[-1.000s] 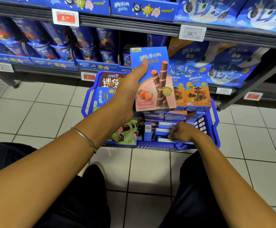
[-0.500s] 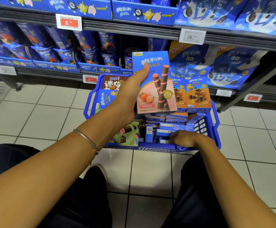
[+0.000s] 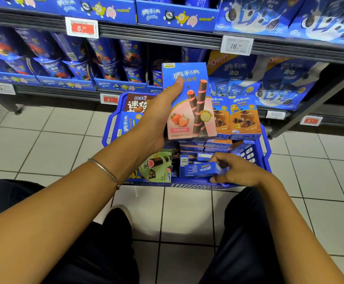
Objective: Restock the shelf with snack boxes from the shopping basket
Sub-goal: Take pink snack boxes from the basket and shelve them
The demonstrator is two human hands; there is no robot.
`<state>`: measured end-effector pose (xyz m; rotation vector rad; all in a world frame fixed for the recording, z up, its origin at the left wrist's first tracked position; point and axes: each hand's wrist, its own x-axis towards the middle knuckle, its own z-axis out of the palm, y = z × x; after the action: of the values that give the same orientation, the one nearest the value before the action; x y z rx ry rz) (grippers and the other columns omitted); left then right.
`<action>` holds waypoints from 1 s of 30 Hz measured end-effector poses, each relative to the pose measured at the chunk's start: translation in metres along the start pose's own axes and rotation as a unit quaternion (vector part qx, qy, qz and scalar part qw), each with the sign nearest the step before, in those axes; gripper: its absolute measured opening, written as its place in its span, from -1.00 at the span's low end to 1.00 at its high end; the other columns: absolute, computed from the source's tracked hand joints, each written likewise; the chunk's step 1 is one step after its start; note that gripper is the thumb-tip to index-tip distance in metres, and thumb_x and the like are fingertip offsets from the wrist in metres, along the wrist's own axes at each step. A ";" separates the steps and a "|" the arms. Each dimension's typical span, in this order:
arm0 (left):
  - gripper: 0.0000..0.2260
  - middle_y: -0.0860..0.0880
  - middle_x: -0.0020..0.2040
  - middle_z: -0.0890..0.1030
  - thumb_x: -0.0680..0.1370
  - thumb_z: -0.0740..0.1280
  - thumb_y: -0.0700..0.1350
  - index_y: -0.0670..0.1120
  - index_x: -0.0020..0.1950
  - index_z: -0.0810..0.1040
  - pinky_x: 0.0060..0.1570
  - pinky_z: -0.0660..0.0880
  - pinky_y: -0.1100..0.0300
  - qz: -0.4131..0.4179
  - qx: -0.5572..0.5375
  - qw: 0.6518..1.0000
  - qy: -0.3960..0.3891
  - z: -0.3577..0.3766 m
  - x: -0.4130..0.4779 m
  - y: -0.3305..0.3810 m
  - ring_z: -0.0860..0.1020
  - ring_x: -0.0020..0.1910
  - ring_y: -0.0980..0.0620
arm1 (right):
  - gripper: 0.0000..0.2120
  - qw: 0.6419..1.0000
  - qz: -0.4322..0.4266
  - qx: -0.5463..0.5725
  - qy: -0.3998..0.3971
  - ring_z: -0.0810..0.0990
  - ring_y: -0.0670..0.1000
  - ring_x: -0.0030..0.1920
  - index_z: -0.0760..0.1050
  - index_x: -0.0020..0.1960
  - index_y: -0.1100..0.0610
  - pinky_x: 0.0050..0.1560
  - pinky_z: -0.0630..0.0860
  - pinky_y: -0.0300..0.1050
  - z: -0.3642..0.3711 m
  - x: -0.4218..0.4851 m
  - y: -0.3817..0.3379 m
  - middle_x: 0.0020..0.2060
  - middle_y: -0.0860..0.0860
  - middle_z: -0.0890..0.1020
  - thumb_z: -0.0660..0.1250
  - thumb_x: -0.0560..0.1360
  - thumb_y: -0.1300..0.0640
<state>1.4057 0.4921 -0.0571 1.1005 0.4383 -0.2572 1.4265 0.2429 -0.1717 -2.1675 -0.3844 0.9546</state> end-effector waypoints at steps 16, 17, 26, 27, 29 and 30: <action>-0.56 -0.08 0.17 0.75 0.66 0.24 0.31 0.03 0.28 0.68 -0.05 0.71 -0.14 0.019 -0.027 0.999 0.001 -0.002 0.004 -0.001 0.77 0.01 -0.15 | -0.60 0.836 -0.083 0.369 0.398 0.61 0.12 -0.18 0.55 -0.07 0.04 -0.04 0.52 0.09 -0.038 -0.016 -0.052 -0.16 0.14 0.64 0.38 0.46 -0.31; -0.55 -0.09 0.15 0.76 0.67 0.22 0.31 0.04 0.18 0.73 -0.07 0.71 -0.14 0.021 -0.033 0.999 -0.003 -0.002 0.004 -0.001 0.77 0.01 -0.16 | -0.59 0.820 -0.086 0.397 0.403 0.62 0.14 -0.15 0.56 -0.02 0.07 0.00 0.54 0.09 -0.040 -0.019 -0.058 -0.11 0.13 0.67 0.37 0.48 -0.29; -0.41 -0.06 0.15 0.76 0.66 0.07 0.41 0.04 0.21 0.71 0.16 0.65 -0.24 0.028 -0.034 0.999 0.020 0.004 0.005 -0.011 0.74 0.11 -0.17 | -0.43 0.729 -0.111 0.621 0.265 0.50 0.17 0.42 0.48 0.44 0.21 0.39 0.46 0.26 -0.046 -0.031 -0.112 0.30 0.09 0.62 0.34 0.58 -0.14; -0.40 -0.06 0.14 0.76 0.65 0.06 0.42 0.05 0.17 0.73 0.11 0.67 -0.23 0.024 -0.036 0.999 0.019 0.006 0.005 -0.012 0.75 0.09 -0.16 | -0.41 0.745 -0.108 0.608 0.251 0.49 0.23 0.43 0.45 0.45 0.25 0.40 0.43 0.31 -0.042 -0.028 -0.118 0.30 0.17 0.61 0.32 0.60 -0.14; -0.37 -0.06 0.11 0.77 0.64 0.02 0.44 0.06 0.14 0.73 -0.04 0.71 -0.19 0.012 -0.046 0.999 0.009 0.009 0.003 -0.013 0.76 0.03 -0.14 | -0.36 0.770 -0.097 0.579 0.250 0.54 0.28 0.37 0.38 0.43 0.36 0.37 0.42 0.42 -0.033 -0.022 -0.128 0.23 0.31 0.57 0.32 0.61 -0.14; -0.34 -0.06 0.11 0.77 0.63 0.00 0.45 0.05 0.17 0.73 -0.10 0.72 -0.17 0.006 -0.051 0.999 0.004 0.011 0.003 -0.013 0.76 0.01 -0.13 | -0.38 0.783 -0.092 0.560 0.255 0.60 0.26 0.29 0.38 0.38 0.39 0.34 0.42 0.44 -0.029 -0.020 -0.131 0.21 0.35 0.55 0.32 0.61 -0.13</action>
<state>1.4049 0.4768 -0.0652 1.0051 0.4471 -0.2180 1.4365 0.3089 -0.0531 -1.1389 0.2243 0.2675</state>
